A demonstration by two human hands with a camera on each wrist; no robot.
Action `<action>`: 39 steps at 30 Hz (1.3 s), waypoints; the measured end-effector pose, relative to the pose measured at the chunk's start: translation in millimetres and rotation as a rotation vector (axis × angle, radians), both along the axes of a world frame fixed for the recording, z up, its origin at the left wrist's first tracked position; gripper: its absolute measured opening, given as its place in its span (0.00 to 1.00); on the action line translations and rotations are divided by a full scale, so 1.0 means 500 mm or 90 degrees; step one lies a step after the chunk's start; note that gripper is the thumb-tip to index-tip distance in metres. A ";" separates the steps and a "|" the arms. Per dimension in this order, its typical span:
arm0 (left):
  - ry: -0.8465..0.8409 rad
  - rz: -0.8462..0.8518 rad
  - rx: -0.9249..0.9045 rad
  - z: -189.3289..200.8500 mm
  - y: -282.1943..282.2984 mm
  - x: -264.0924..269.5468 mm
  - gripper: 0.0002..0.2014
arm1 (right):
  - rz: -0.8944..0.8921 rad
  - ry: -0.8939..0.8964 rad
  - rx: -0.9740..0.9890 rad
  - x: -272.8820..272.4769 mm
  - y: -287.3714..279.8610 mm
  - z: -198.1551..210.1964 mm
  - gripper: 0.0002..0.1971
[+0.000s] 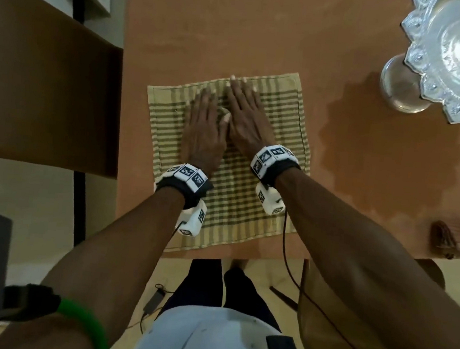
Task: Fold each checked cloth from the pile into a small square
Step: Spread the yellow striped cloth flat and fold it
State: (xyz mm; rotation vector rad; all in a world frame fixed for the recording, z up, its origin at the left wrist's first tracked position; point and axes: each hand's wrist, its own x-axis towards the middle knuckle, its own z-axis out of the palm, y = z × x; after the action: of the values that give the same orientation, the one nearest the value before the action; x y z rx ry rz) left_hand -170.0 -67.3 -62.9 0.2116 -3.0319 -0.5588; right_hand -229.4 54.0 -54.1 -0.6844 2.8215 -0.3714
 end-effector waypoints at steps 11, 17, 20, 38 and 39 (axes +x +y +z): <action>-0.050 0.172 -0.035 -0.017 -0.087 0.020 0.34 | -0.209 0.016 -0.013 -0.032 0.121 0.004 0.33; -0.014 0.108 0.042 0.011 -0.004 0.088 0.26 | -0.115 -0.037 -0.107 0.135 -0.060 0.016 0.29; -0.068 0.129 0.015 -0.010 -0.003 0.171 0.31 | -0.089 -0.036 -0.062 0.173 -0.012 -0.012 0.29; -0.086 0.167 -0.028 -0.022 0.047 0.317 0.32 | -0.147 -0.003 -0.039 0.326 0.121 -0.033 0.32; -0.085 0.179 -0.031 -0.023 0.032 0.331 0.34 | -0.196 0.003 -0.038 0.329 0.159 -0.033 0.32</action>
State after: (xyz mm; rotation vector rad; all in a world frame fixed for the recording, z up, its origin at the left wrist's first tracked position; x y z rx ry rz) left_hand -4.5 -51.4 -74.5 0.6861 -3.0577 -0.4640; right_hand -64.8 133.7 -70.6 -0.2570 2.9326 -0.5058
